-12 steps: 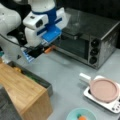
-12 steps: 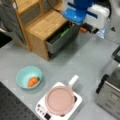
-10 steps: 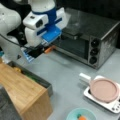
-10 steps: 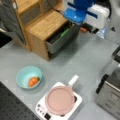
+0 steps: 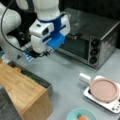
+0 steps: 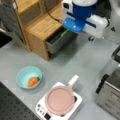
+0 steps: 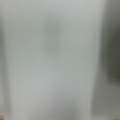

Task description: Pick up the pan. Place the pan on the table. Pick up the bowl. Place the bowl on the stove.

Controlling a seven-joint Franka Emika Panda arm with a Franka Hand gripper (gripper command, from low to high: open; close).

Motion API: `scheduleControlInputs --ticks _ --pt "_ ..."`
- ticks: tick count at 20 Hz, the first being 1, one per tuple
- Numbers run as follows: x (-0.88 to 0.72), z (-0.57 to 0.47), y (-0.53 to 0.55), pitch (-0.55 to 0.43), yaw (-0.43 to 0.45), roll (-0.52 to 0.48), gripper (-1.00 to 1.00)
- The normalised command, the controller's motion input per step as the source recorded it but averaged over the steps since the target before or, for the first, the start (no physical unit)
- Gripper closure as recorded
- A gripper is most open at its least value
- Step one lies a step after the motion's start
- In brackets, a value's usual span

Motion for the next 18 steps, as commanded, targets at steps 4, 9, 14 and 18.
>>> scheduleControlInputs --ticks 4,9,14,18 --pt "0.24 -0.29 0.21 -0.021 -0.036 -0.059 -1.00" --pt "0.18 -0.19 0.15 -0.016 -0.073 -0.050 -1.00" --pt "0.21 -0.23 0.10 0.009 -0.069 -0.028 -1.00" --pt "0.25 -0.21 0.06 0.031 -0.092 -0.077 -1.00"
